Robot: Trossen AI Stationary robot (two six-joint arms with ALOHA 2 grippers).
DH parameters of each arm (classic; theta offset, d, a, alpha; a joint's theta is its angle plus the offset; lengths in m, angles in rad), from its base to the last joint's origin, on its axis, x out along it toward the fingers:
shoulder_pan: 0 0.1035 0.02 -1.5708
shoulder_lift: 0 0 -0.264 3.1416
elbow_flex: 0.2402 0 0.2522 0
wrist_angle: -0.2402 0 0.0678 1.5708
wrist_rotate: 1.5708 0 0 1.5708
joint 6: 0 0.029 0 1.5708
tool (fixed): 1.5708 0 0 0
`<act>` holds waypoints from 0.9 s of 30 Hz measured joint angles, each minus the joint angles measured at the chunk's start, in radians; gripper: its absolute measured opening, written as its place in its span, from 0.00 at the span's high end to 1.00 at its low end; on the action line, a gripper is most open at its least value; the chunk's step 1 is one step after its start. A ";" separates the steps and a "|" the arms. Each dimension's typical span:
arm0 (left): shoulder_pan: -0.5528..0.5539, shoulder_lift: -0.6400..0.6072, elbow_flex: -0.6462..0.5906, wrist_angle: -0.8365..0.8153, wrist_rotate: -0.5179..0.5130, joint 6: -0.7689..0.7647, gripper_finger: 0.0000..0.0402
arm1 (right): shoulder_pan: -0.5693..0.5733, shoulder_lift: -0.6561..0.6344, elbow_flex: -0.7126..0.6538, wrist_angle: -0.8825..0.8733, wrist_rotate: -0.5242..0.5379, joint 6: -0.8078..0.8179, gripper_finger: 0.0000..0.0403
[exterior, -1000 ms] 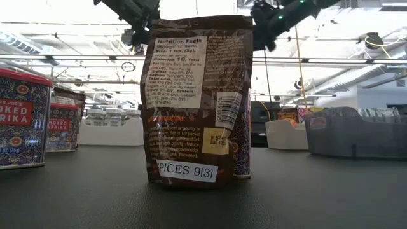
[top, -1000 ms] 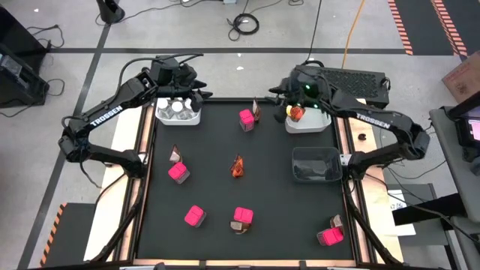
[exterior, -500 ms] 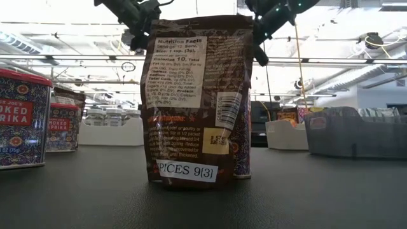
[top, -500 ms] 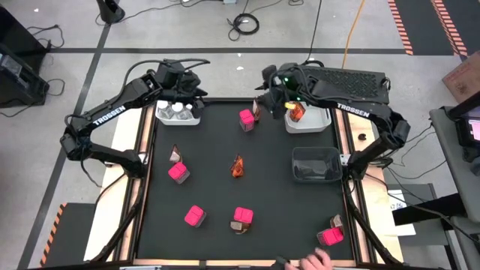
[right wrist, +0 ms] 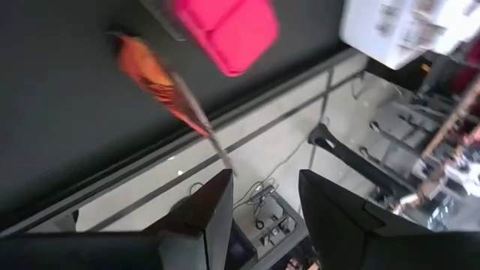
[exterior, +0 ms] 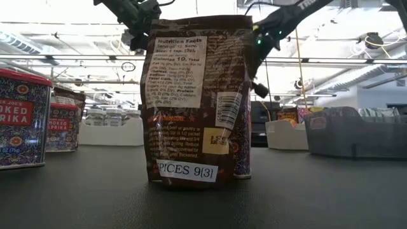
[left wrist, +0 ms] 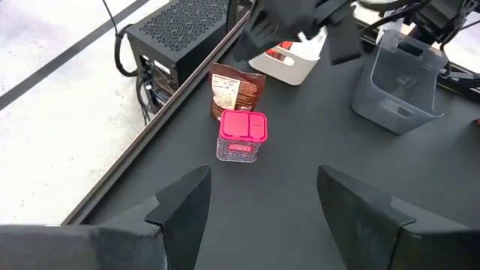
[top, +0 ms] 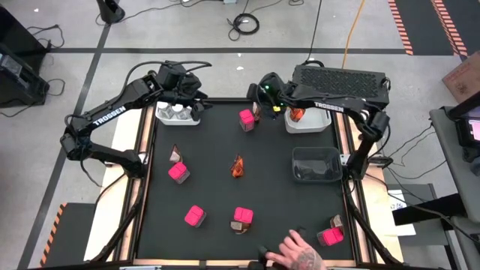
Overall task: Sort spices by type
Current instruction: Put the orange seasoning bag into the right white bin
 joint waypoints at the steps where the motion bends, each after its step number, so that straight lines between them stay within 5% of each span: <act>1: 0.000 0.000 0.000 0.000 0.000 0.000 0.39 | -0.003 0.013 0.000 0.003 0.000 -0.015 0.63; 15: 0.001 0.000 0.000 -0.018 0.000 0.038 0.39 | -0.008 0.061 -0.001 -0.014 -0.054 0.004 0.64; 27: 0.002 0.000 0.000 -0.018 0.000 0.053 0.39 | -0.004 0.077 -0.002 -0.058 -0.056 0.048 0.78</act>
